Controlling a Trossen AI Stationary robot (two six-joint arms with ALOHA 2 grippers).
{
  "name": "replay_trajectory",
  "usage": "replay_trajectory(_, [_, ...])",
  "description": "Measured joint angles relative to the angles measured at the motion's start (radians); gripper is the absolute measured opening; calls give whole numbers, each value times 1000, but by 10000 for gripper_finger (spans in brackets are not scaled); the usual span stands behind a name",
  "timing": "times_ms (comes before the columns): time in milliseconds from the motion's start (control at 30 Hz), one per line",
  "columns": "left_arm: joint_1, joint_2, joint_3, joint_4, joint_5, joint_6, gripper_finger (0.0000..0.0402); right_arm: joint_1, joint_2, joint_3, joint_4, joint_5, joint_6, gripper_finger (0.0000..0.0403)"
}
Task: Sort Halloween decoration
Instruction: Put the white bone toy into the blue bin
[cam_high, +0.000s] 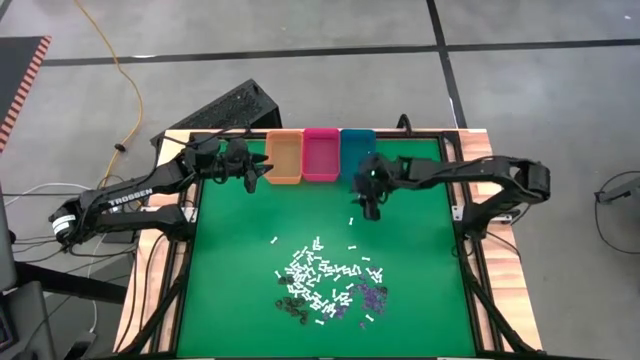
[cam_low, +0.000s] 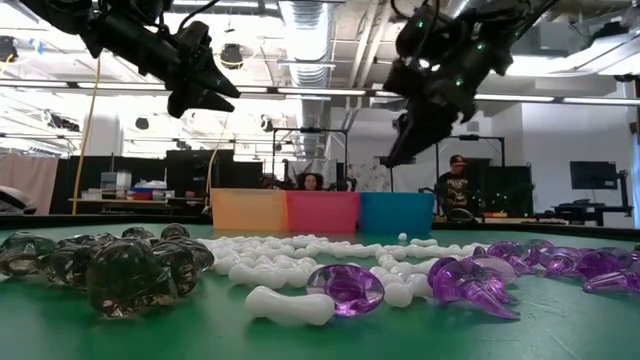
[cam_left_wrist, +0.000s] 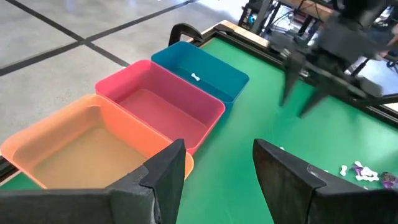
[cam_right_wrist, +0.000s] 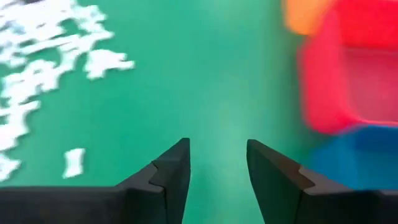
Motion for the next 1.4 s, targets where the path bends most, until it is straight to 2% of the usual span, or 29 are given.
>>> replay_trajectory(167, [0,0,0,-14,-1,3,178,62,16,1,-33,19,-9,186])
replay_trajectory(367, [0,0,0,-22,-4,8,178,118,70,21,-106,67,-118,184])
replay_trajectory(767, [0,0,0,-40,-17,25,178,139,308,257,-340,85,-318,183])
replay_trajectory(967, [0,0,0,-62,-19,36,178,161,352,269,-348,154,-432,183])
replay_trajectory(1400, [0,0,0,-59,-18,44,178,156,403,269,-349,155,-522,177])
